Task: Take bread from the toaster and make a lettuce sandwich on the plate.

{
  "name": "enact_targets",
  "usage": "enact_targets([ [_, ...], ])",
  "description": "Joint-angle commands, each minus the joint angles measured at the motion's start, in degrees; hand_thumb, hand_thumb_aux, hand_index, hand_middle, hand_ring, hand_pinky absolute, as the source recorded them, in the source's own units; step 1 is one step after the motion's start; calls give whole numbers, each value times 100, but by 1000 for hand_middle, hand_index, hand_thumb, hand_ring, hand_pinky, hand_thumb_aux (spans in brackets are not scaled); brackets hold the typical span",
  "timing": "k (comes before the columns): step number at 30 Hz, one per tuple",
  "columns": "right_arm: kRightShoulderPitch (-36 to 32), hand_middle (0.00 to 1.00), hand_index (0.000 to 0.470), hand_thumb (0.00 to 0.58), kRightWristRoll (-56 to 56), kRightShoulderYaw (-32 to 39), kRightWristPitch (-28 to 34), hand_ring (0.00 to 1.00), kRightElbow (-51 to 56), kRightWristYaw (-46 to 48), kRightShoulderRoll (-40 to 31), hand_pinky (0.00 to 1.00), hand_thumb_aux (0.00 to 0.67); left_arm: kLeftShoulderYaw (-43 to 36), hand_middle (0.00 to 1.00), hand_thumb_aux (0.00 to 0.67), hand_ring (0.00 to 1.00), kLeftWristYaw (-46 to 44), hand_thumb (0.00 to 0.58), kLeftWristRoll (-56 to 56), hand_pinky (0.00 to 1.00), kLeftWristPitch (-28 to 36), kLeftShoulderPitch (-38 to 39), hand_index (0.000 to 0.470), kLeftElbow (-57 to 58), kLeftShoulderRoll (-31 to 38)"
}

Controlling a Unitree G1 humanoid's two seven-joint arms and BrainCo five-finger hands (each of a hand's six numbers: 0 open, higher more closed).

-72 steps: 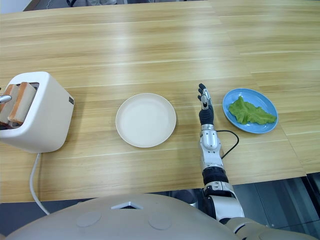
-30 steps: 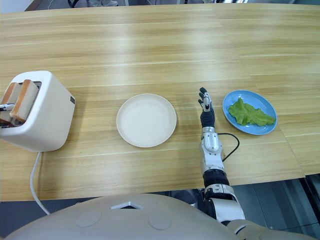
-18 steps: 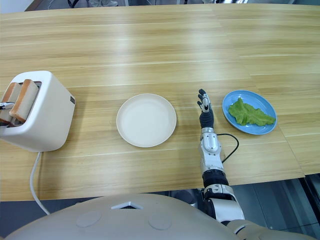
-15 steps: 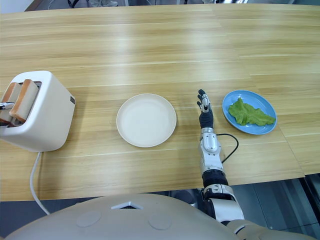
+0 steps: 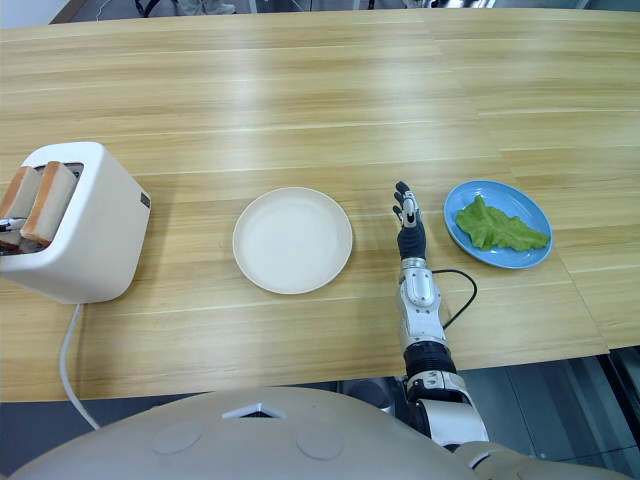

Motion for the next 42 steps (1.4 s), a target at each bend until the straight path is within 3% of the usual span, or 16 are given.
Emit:
enact_targets([
  [1,49,0,0,0,30,-18,105,0,-28,42,-2,0,0,-107,0,68,0,8,112,18,0,-104,-10,47,18,-26],
  [2,53,0,0,0,31,-18,108,0,-33,43,-4,0,0,-102,0,331,0,32,432,5,0,-131,-34,227,7,-33],
  [4,59,0,0,0,30,-17,114,0,-39,41,-4,0,0,-94,0,355,0,67,452,-12,0,-179,-73,244,-20,-47],
  [5,60,0,0,0,27,-15,117,0,-39,39,-4,0,0,-91,0,554,0,76,563,-17,0,-200,-88,381,-29,-53],
  [6,69,0,0,0,25,-15,120,0,-47,36,-3,0,0,-84,0,670,0,91,580,-21,0,-222,-99,460,-38,-58],
  [7,76,0,0,0,24,-14,123,0,-53,34,-3,0,0,-75,0,670,0,105,580,-30,0,-238,-110,460,-44,-63],
  [9,85,0,0,0,21,-14,127,0,-58,30,-3,0,0,-57,561,670,561,132,580,-50,561,-272,-132,460,-50,-75],
  [10,87,0,0,0,21,-15,128,0,-55,28,-4,0,0,-53,788,670,788,136,580,-74,788,-288,-150,460,-53,-82],
  [11,88,0,0,0,21,-15,129,0,-52,27,-5,0,0,-49,788,670,788,145,580,-101,788,-308,-172,460,-64,-90],
  [12,89,0,0,0,21,-16,130,0,-49,27,-6,0,0,-45,1000,670,1000,155,580,-128,1000,-325,-198,460,-82,-103],
  [22,74,0,0,0,1,7,155,0,-9,16,8,0,0,76,1000,670,1000,408,580,-435,1000,-490,-654,460,-326,-266],
  [30,52,0,0,0,-6,21,174,0,50,9,23,0,0,324,1000,670,1000,658,580,-1383,1000,-477,-1717,460,-300,-743],
  [36,52,0,0,0,-9,24,195,0,77,4,29,0,0,1000,1000,670,1000,915,580,-2583,1000,-135,-2820,460,-340,-1172],
  [42,44,0,0,0,-10,32,205,0,113,2,51,0,0,1485,1000,670,1000,1048,580,-3523,1000,-205,-3459,460,-810,-1392],
])
